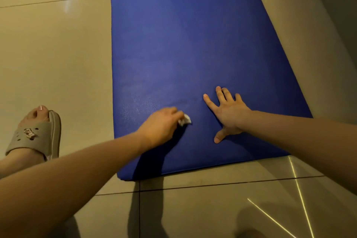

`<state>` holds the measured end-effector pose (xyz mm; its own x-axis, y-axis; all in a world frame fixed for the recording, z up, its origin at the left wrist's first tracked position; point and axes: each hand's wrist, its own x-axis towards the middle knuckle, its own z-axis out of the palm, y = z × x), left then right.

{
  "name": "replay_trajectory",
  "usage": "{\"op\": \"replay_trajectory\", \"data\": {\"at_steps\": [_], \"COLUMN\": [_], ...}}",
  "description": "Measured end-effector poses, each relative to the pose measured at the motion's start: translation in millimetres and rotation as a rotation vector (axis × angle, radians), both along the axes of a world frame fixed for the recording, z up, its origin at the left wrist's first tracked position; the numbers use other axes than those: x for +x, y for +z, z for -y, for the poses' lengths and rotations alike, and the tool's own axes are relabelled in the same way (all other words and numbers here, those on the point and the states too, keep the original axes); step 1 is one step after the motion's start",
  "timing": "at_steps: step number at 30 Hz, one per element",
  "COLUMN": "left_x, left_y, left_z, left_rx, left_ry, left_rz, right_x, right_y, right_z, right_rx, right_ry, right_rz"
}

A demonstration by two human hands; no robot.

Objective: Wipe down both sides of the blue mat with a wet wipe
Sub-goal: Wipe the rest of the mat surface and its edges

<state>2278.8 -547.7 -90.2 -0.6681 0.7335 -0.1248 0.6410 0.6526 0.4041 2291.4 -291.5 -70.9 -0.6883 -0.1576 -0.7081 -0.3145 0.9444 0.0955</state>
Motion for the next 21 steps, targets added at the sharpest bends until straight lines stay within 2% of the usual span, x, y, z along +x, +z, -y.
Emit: {"op": "replay_trajectory", "data": {"at_steps": [2, 5, 7, 9, 12, 16, 19, 20, 21], "left_x": [-36.1, -66.8, -56.6, -28.8, 28.2, 71.5, 37.3, 19.6, 0.3], "left_y": [-6.6, -9.7, -8.0, -5.3, -4.4, 4.2, 9.0, 8.2, 7.1], "left_z": [-1.2, -8.5, -18.3, -24.2, -19.9, -4.0, -4.9, -9.9, -16.0], "left_rx": [-0.015, -0.003, 0.008, 0.018, 0.034, -0.023, -0.056, -0.057, -0.067], "left_ry": [0.174, 0.548, 0.618, 0.532, 0.292, -0.152, -0.521, -0.546, -0.484], "left_rz": [-0.065, -0.053, -0.027, 0.031, 0.147, 0.216, 0.053, -0.01, -0.051], "right_x": [1.1, 1.2, 0.8, 1.0, 1.5, 1.2, 1.0, 0.9, 0.7], "right_y": [-1.4, -0.9, -1.6, -2.2, -2.5, -1.2, -1.7, -2.2, -2.7], "right_z": [-1.8, -3.0, -2.8, -2.7, -2.6, -0.9, -1.0, -1.3, -1.9], "right_rx": [-0.011, -0.025, -0.028, -0.021, -0.019, -0.015, -0.01, -0.01, -0.009], "right_ry": [-0.004, -0.005, -0.002, 0.005, 0.005, -0.001, -0.001, 0.0, 0.003], "right_rz": [-0.003, -0.011, -0.018, -0.023, -0.024, -0.028, -0.027, -0.025, -0.025]}}
